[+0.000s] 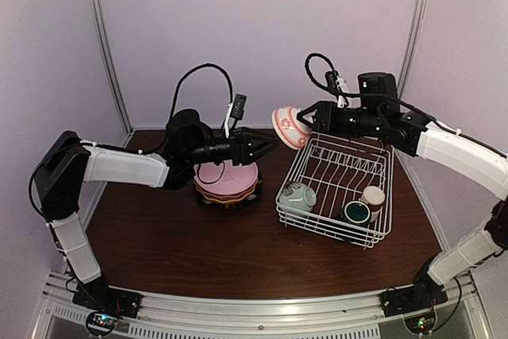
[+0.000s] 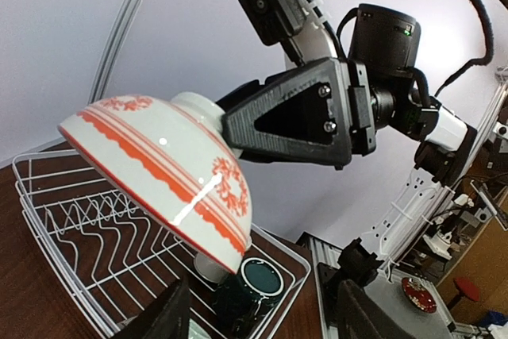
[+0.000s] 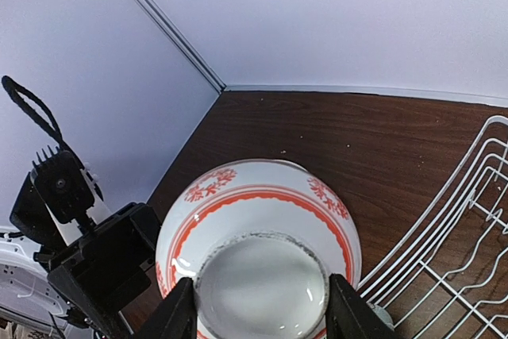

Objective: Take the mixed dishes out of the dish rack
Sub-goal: Pass from the right arm to the left

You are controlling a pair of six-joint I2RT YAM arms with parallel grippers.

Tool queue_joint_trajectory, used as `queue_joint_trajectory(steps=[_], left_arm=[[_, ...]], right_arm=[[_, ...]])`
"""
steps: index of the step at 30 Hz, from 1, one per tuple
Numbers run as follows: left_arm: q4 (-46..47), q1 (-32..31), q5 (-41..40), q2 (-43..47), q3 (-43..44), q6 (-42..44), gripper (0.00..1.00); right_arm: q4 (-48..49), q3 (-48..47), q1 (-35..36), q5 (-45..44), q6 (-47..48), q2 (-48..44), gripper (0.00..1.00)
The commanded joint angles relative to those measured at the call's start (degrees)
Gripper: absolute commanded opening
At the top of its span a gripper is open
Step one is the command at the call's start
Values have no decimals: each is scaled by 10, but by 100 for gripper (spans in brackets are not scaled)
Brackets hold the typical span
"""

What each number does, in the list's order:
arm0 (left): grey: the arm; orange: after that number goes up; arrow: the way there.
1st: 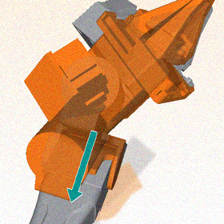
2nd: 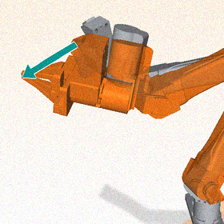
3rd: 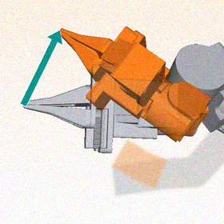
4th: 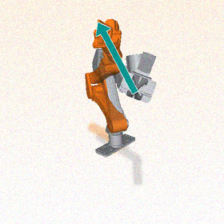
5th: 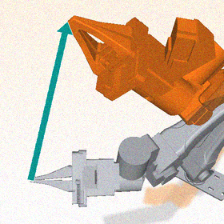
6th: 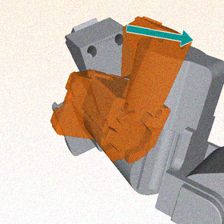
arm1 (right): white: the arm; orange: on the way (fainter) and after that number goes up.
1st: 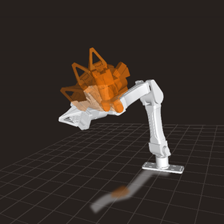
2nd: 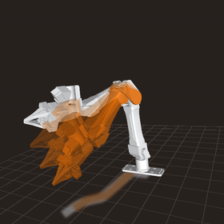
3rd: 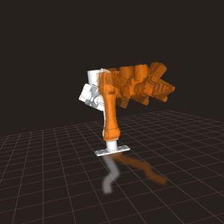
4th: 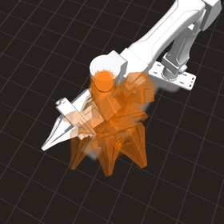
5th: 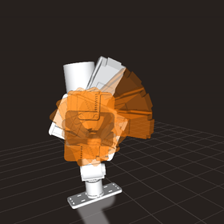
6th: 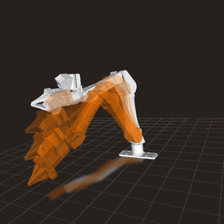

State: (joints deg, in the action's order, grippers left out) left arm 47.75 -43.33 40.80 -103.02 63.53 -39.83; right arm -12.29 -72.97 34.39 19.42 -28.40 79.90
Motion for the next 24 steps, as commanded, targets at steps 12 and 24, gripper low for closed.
queue_joint_trajectory(steps=[12,24], left_arm=[[174,-10,8,-29,13,-97,24],[238,-7,4,-21,-4,-138,0]], right_arm=[[158,58,18,65,-79,-24,37],[228,99,7,93,-128,-34,69]])
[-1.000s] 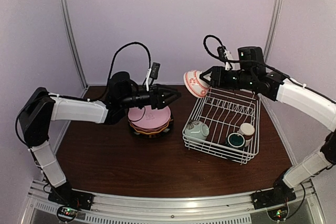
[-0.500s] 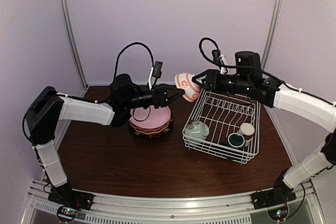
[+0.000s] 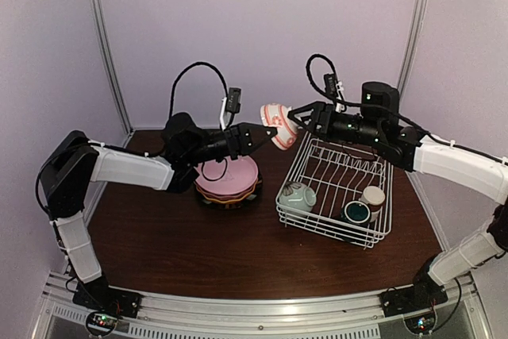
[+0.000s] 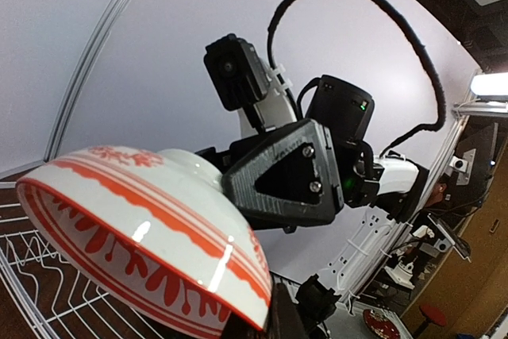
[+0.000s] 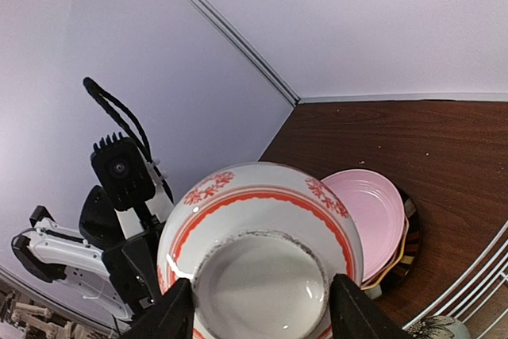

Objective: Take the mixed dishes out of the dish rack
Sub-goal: Pass from the right arm to the left, then place the bowl at the center of the board.

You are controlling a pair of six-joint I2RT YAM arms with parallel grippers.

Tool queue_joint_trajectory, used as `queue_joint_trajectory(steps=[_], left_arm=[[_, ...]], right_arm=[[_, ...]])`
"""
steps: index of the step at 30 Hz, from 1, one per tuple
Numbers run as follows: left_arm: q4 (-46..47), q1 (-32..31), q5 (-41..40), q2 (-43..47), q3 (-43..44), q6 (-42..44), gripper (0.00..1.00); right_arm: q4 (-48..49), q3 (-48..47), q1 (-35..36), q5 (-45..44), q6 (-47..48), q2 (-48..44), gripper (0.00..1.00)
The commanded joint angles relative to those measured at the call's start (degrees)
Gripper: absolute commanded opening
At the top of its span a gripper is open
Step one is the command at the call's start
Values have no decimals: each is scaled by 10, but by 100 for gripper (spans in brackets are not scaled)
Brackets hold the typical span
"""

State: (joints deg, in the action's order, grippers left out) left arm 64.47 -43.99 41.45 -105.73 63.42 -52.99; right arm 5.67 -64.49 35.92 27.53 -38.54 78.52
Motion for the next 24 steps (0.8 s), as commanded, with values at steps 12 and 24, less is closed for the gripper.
queue_joint_trajectory(steps=[12,24], left_arm=[[-232,49,-46,122,-10,138,0],[-849,96,-381,160,177,345,0]], right_arm=[[-88,-20,-69,-19,61,-51,100],[-281,-57,-75,-71,212,-42,100]])
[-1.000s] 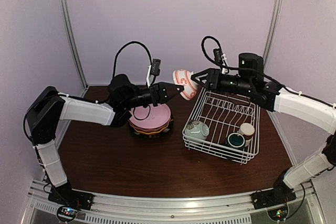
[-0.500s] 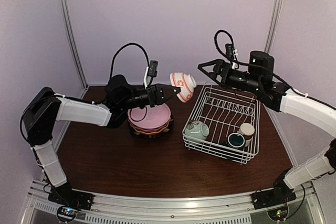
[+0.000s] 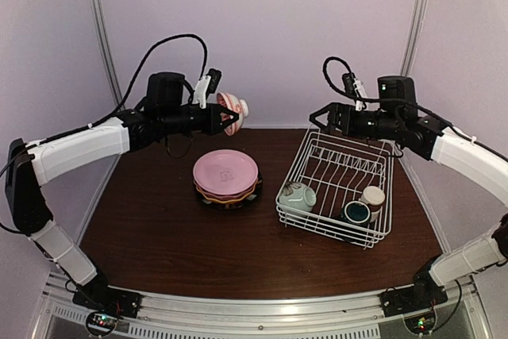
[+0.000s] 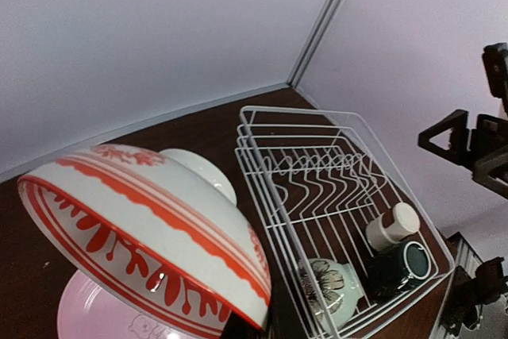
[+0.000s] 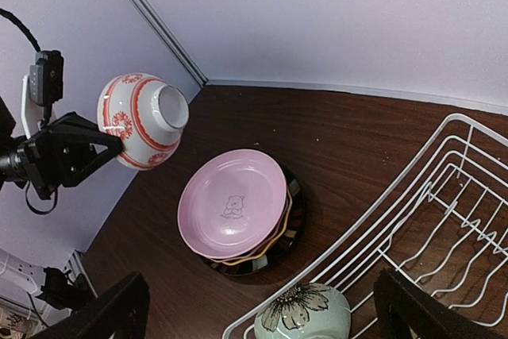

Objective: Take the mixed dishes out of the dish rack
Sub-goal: Place the bowl at the center of the board.

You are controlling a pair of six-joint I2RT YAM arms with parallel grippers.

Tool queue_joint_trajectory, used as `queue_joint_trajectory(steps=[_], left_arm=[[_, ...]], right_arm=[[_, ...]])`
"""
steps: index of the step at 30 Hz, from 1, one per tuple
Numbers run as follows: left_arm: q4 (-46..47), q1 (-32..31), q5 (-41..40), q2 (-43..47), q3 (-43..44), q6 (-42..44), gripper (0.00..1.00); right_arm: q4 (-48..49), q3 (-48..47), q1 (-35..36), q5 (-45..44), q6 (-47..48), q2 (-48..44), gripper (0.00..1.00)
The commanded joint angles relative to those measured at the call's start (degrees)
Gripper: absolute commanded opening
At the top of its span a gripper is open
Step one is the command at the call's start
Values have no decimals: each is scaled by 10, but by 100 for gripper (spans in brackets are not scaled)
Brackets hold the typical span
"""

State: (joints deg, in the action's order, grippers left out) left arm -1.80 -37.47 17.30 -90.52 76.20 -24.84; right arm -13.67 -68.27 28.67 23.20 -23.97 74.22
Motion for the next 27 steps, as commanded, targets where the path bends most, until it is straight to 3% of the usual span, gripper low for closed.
queue_joint_trajectory(steps=[1,9,17,27], left_arm=[[-211,44,-152,6,56,61,0],[-289,128,-163,-10,47,51,0],[-310,143,-154,-53,57,68,0],[-421,145,-251,-152,147,121,0]], right_arm=[[-102,-22,-2,-29,76,5,100],[-185,-17,22,-54,127,36,100],[-245,-1,69,-139,169,75,100],[-249,2,89,-167,173,123,100]])
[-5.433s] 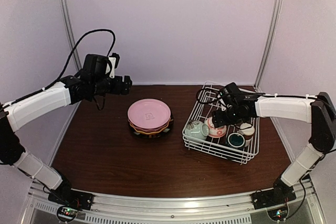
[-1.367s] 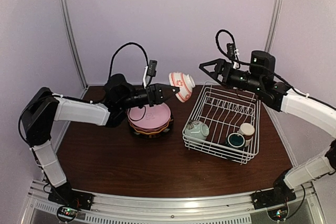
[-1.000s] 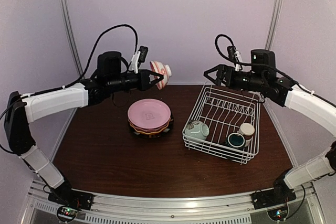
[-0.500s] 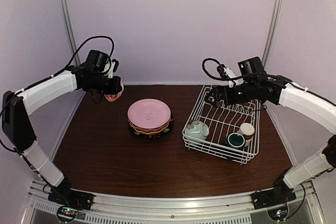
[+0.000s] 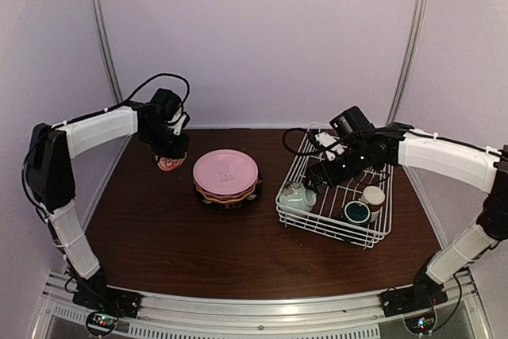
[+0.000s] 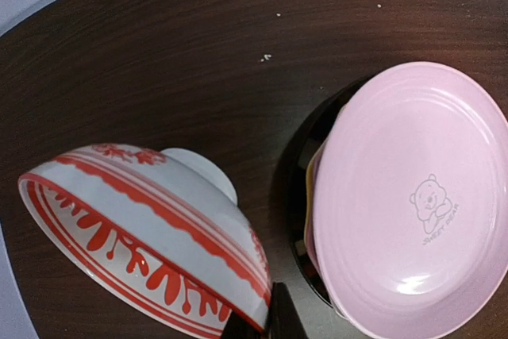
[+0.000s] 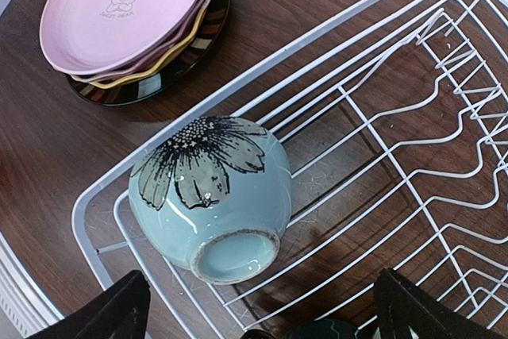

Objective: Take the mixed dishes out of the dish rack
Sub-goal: Place the bowl at the center of the board.

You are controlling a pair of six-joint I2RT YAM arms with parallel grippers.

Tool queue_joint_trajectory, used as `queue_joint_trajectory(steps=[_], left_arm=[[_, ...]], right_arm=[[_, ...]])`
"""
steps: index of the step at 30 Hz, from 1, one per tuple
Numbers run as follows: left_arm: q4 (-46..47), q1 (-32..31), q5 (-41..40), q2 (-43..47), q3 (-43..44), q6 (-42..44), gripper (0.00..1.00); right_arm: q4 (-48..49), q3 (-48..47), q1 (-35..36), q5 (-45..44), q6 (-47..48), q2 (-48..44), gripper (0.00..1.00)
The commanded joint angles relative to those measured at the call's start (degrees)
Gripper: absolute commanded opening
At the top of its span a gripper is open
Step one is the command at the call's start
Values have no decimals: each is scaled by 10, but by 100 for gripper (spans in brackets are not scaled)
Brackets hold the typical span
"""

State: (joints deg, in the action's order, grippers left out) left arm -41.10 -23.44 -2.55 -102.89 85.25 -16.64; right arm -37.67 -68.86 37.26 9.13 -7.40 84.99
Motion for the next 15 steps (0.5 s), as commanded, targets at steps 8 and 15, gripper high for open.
queue_joint_trajectory(steps=[8,15], left_arm=[[-123,17,-78,-119,128,82,0],[-166,17,-112,-157,145,107,0]], right_arm=[[-15,6,4,-37,8,23,100],[-19,9,4,-39,8,25,100]])
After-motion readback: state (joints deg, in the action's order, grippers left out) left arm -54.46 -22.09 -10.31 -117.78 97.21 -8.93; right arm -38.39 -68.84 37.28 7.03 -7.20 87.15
